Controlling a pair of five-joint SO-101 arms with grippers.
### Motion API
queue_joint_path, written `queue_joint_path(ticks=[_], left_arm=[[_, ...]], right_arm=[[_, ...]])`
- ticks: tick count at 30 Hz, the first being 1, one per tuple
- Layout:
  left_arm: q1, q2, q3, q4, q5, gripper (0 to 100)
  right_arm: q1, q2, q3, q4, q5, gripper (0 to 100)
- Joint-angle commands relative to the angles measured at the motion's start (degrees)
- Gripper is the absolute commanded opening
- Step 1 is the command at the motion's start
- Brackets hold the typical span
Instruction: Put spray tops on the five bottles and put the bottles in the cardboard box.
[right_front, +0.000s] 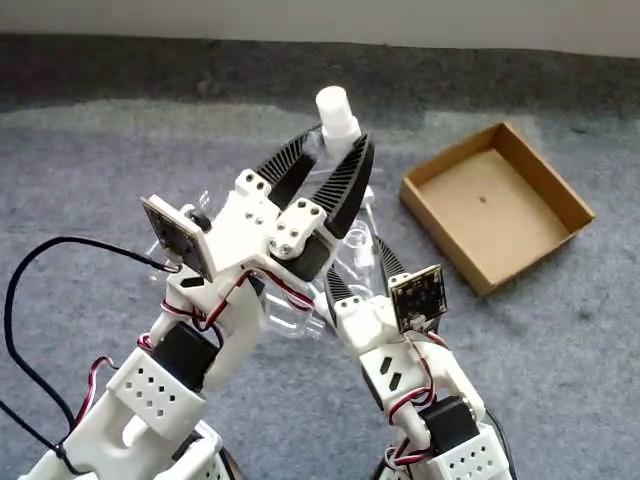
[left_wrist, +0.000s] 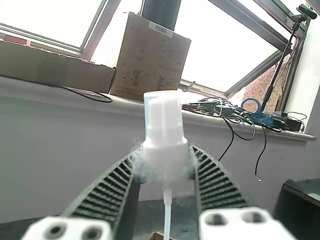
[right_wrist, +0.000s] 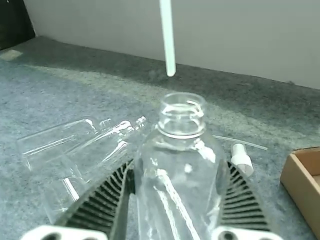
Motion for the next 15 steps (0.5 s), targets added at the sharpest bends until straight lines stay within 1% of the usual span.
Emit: queue_joint_path(ticks=[1,10,15], left_arm=[[0.92,-0.75,2.59,-1.49,0.70,1],[1.01,-0.75,4.79,-1.32,0.97,1],[4.09,-1.36,8.31,-0.88,0.70,1]], right_arm=[[0.66,-0.84,-0.66,-1.63,0.88,16.0],[0.66,-0.84,-0.66,-1.54,0.88,15.9],[0.92,-0.84,-0.66,-1.27,0.88,15.9]])
